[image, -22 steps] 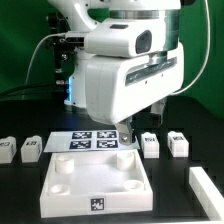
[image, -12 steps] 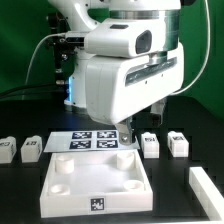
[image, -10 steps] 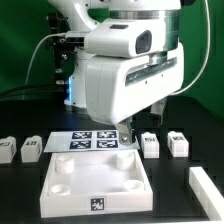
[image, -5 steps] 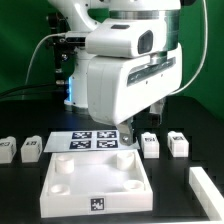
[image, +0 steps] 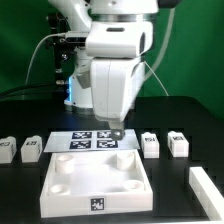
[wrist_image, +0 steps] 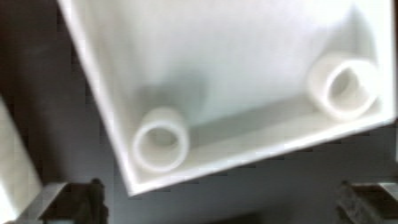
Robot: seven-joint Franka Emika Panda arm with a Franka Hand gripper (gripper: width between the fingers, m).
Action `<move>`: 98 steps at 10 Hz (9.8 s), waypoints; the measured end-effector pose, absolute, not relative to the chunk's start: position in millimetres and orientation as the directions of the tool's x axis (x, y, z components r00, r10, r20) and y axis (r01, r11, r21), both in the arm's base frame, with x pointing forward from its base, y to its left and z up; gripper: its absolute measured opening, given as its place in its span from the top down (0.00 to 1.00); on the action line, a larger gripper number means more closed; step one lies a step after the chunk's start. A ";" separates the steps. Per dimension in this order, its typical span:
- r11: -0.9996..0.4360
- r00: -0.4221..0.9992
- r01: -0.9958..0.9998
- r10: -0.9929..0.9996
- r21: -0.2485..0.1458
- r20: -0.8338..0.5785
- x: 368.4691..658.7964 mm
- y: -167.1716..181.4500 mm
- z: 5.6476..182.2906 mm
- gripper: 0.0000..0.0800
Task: Assemble one leg
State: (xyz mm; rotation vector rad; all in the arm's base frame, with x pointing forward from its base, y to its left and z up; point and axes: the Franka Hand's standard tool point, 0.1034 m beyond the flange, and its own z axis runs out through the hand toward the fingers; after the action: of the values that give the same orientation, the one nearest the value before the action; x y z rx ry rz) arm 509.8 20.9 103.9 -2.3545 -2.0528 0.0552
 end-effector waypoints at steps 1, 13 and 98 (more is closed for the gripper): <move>-0.006 0.006 0.999 1.000 -0.037 -0.007 491.2 9.7 92.2 0.19; -0.023 0.027 0.993 0.999 -0.115 0.029 442.0 -22.3 12.0 0.19; -0.999 0.662 -0.048 -0.032 0.000 -0.749 394.1 171.9 12.6 0.64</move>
Offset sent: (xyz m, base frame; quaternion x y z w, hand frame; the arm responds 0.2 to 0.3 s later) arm -0.0246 -0.0121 -0.0420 -0.0101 0.0375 -0.0098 0.9992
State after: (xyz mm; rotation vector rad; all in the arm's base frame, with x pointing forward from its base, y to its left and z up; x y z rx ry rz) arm 394.1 171.9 12.6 -2.8457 0.0688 1.2815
